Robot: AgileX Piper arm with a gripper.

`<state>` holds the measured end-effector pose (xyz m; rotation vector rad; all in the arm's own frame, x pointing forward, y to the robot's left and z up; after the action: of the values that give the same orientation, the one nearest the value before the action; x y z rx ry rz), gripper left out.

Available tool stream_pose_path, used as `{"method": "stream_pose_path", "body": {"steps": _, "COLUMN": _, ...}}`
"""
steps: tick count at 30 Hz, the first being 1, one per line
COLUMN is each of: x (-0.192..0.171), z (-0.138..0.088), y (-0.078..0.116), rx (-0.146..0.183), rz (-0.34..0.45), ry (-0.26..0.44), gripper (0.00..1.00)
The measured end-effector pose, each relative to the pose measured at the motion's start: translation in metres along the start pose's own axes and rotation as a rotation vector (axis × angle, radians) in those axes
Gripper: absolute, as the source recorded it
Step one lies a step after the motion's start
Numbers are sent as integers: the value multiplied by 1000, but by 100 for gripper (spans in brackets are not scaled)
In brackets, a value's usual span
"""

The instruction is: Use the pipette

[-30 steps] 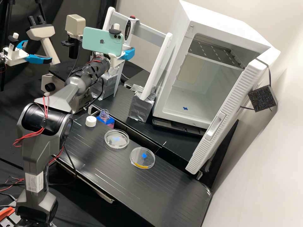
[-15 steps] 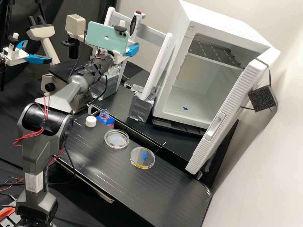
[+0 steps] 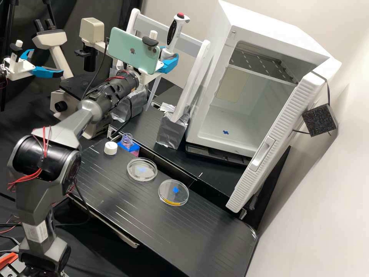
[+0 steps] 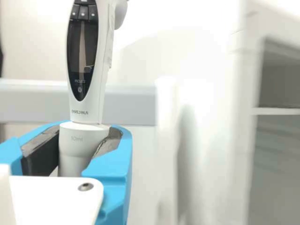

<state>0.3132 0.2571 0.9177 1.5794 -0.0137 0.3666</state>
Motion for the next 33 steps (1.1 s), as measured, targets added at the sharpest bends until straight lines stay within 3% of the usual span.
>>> {"method": "stream_pose_path", "body": {"steps": 6, "x": -28, "z": 7, "y": -2, "rx": 8, "rz": 73, "ry": -3, "gripper": 0}}
{"method": "stream_pose_path", "body": {"steps": 13, "x": -58, "z": 18, "y": -18, "rx": -38, "rz": 16, "ry": 7, "gripper": 0}}
{"method": "stream_pose_path", "body": {"steps": 16, "x": -70, "z": 23, "y": -22, "rx": -41, "rz": -7, "ry": 7, "gripper": 0}}
{"method": "stream_pose_path", "body": {"steps": 21, "x": -88, "z": 27, "y": -20, "rx": 3, "rz": 3, "ry": 15, "gripper": 0}}
{"method": "stream_pose_path", "body": {"steps": 28, "x": -100, "z": 23, "y": -14, "rx": 19, "rz": 97, "ry": 48, "gripper": 0}}
{"method": "stream_pose_path", "body": {"steps": 33, "x": -103, "z": 20, "y": -20, "rx": 25, "rz": 97, "ry": 62, "gripper": 0}}
